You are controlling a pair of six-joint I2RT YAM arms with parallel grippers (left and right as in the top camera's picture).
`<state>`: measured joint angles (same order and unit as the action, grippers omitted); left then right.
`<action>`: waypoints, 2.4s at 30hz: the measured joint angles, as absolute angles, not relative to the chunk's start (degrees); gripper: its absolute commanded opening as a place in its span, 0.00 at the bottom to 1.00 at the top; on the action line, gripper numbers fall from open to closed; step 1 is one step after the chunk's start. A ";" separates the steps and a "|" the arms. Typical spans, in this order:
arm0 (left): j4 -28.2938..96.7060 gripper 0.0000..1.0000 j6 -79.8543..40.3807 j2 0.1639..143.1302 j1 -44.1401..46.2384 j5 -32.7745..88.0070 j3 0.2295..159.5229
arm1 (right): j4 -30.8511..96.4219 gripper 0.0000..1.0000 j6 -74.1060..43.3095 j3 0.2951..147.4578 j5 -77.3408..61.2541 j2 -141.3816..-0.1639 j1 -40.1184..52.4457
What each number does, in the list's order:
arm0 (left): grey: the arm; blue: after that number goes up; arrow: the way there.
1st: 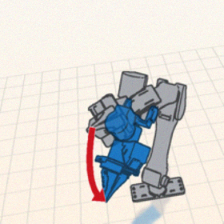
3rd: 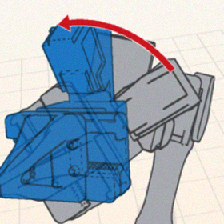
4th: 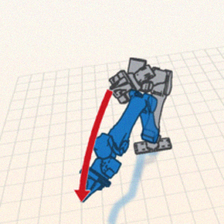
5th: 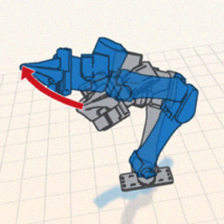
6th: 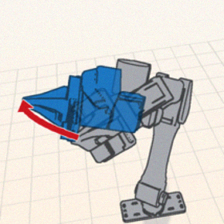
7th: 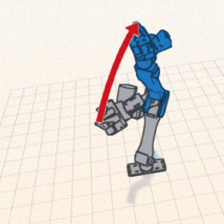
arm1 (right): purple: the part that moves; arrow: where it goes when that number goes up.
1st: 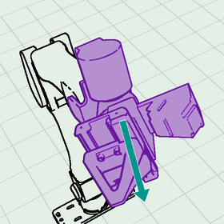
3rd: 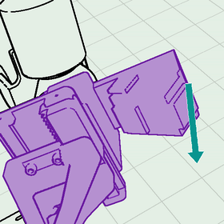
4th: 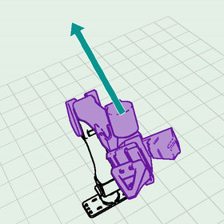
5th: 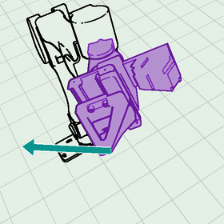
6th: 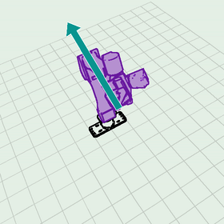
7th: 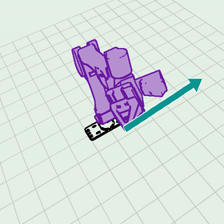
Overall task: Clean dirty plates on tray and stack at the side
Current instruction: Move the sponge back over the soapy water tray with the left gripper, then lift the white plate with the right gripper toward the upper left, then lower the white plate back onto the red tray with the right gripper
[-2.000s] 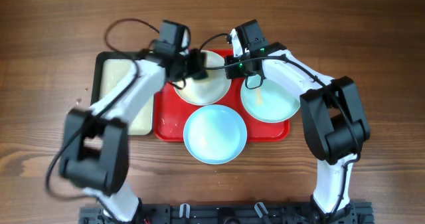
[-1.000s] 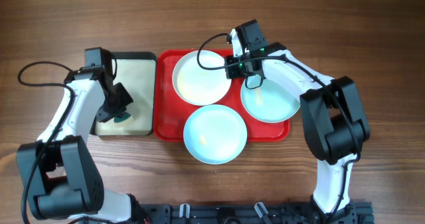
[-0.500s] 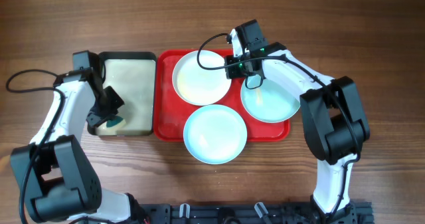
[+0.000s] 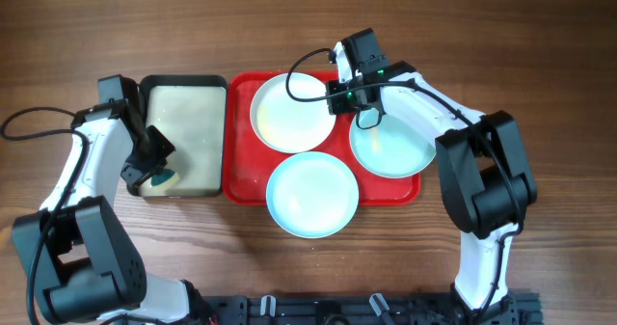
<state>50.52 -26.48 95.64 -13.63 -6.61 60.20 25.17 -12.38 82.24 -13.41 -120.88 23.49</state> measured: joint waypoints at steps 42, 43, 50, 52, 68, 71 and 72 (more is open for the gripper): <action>44.07 0.04 -23.88 91.48 -7.25 -1.85 60.10 | 25.08 0.04 -22.74 95.83 5.17 -116.05 38.00; 44.07 0.04 -23.88 91.48 -7.25 -2.02 60.10 | 24.25 0.04 -22.76 95.83 7.07 -116.05 39.44; 44.07 0.04 -25.17 91.48 -7.25 -3.18 60.10 | 18.94 0.04 -19.40 95.83 15.97 -116.03 45.76; 44.05 0.04 -25.63 91.48 -7.25 -3.20 60.10 | 17.69 0.04 -17.65 95.83 17.17 -116.03 46.33; 43.18 0.04 -26.02 91.48 -7.25 -4.03 59.02 | 6.61 0.04 3.97 95.83 20.01 -116.03 50.52; 43.18 0.04 -26.04 91.48 -7.25 -4.05 59.02 | 4.36 0.04 9.21 95.83 21.06 -116.03 51.81; 43.18 0.04 -26.02 91.48 -7.25 -4.03 59.02 | 3.99 0.04 10.61 95.83 21.19 -116.03 51.99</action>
